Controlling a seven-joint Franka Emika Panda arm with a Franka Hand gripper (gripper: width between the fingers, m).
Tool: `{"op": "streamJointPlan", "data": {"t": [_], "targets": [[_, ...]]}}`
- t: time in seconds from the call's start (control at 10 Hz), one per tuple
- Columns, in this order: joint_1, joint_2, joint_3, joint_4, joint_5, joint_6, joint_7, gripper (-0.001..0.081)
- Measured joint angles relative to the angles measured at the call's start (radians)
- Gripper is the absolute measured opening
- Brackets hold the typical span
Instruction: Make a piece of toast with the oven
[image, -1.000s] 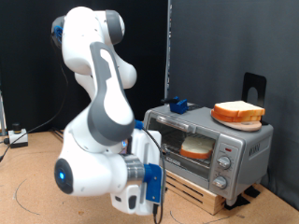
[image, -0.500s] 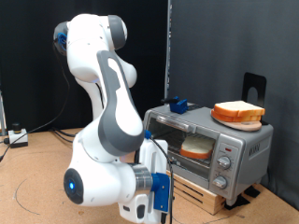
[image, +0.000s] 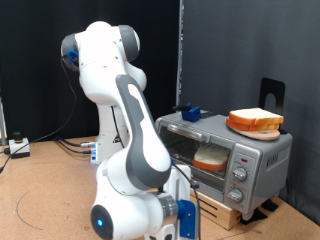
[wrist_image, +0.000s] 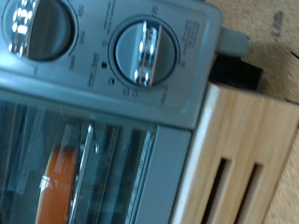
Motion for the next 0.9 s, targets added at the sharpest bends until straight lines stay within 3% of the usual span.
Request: {"op": "streamJointPlan", "data": {"t": [0.9], "targets": [[0.090,0.037,0.052,-0.009,0.052,0.081,0.026,0.0807]]}}
